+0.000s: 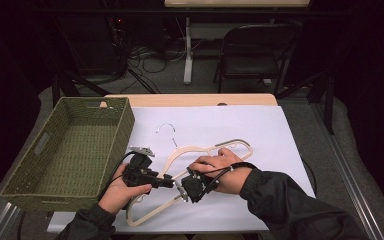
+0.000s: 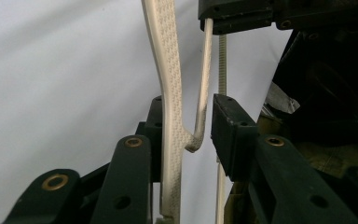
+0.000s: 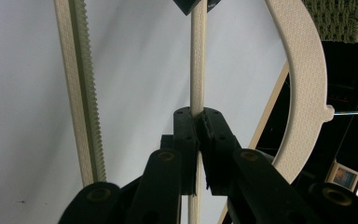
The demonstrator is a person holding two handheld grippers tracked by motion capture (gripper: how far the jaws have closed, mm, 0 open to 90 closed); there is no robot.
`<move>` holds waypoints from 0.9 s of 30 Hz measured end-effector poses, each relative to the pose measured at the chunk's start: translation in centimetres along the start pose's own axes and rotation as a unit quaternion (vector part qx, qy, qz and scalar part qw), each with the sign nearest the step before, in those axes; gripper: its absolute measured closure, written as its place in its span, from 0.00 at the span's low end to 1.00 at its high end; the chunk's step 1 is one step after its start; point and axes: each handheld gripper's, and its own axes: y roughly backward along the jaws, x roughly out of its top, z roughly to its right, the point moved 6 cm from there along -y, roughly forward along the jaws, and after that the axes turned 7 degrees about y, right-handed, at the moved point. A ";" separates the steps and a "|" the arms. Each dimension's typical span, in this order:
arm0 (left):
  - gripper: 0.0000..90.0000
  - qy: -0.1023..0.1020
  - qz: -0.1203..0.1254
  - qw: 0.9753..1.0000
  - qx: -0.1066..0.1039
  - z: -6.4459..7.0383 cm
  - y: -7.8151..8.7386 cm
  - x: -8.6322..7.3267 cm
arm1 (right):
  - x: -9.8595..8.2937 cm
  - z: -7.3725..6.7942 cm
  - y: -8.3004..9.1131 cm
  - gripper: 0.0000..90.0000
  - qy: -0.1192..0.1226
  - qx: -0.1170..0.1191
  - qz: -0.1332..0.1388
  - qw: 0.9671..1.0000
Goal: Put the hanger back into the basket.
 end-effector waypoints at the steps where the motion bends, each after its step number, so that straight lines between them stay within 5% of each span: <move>1: 0.79 0.000 -0.001 1.000 0.000 0.0 0.0 0.0 | 0.0 0.0 0.1 0.95 0.000 0.000 -0.003 1.000; 27: 0.97 0.013 -0.008 1.000 -0.025 0.3 -0.2 -0.2 | 0.1 0.1 -0.3 0.95 0.002 0.000 -0.003 1.000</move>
